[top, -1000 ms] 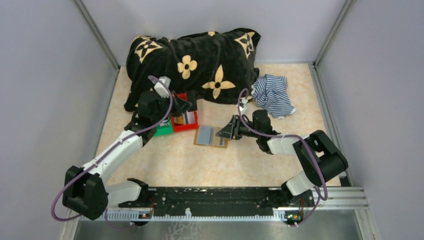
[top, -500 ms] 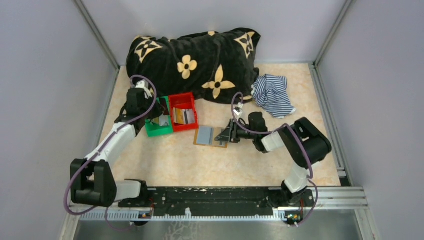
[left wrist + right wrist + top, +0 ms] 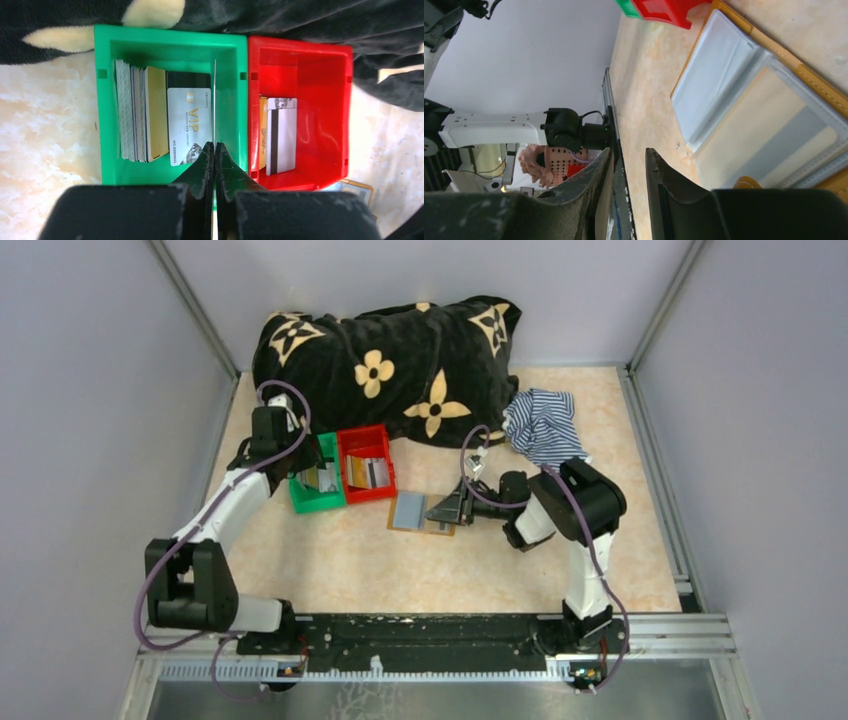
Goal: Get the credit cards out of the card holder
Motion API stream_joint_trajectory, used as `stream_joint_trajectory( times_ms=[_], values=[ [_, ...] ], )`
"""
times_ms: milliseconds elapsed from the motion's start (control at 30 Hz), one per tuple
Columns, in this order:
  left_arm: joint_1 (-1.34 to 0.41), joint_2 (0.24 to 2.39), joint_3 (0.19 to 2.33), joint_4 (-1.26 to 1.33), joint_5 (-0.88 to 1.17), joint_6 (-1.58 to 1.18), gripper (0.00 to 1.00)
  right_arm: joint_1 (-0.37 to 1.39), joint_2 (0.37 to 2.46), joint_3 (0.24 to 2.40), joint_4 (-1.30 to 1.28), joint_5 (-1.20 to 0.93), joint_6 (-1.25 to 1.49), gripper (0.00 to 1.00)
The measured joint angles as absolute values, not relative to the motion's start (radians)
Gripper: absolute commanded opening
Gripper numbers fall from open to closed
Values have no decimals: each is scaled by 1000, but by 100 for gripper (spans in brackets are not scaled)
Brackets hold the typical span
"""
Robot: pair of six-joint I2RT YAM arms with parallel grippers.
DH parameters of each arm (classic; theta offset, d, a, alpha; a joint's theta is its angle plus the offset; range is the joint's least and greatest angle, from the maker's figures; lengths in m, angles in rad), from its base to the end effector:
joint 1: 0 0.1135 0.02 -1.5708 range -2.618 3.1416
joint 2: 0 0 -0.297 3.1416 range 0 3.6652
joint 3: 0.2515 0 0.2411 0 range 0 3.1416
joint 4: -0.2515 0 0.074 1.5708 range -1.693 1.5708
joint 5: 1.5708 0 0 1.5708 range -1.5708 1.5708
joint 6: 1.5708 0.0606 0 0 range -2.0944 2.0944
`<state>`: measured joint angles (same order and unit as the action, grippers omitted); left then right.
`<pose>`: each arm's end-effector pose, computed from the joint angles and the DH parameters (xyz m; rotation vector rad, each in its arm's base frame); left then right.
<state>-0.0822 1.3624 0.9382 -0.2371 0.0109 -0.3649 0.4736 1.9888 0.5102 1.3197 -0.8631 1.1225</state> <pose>0.3012 -0.0255 0.2800 -0.3102 2.2228 -0.2552 0.2760 0.1932 0.1400 -0.1039 2.0918 1.8167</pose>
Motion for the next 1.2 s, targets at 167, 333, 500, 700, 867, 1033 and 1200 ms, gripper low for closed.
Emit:
stream_joint_trajectory(
  times_ms=[167, 333, 500, 700, 867, 1033, 1200],
  values=[
    [-82, 1418, 927, -238, 4, -361, 0, 474, 1963, 510, 1312, -865, 1107, 31],
    [-82, 1472, 910, -231, -12, -363, 0, 474, 1911, 511, 1248, -862, 1061, 31],
    [-82, 1500, 902, -232, -43, -363, 0, 473, 1904, 511, 1225, -862, 1044, 31],
    [-82, 1501, 902, -237, -130, -369, 0, 470, 1905, 510, 1243, -865, 1059, 30],
    [-81, 1517, 902, -237, -163, -374, 0, 456, 1905, 505, 1269, -866, 1069, 30],
    [-82, 1518, 902, -237, -173, -381, 4, 450, 1905, 495, 1279, -867, 1074, 30],
    [-83, 1518, 902, -244, -196, -401, 23, 449, 1905, 493, 1291, -866, 1075, 30]
  ],
)
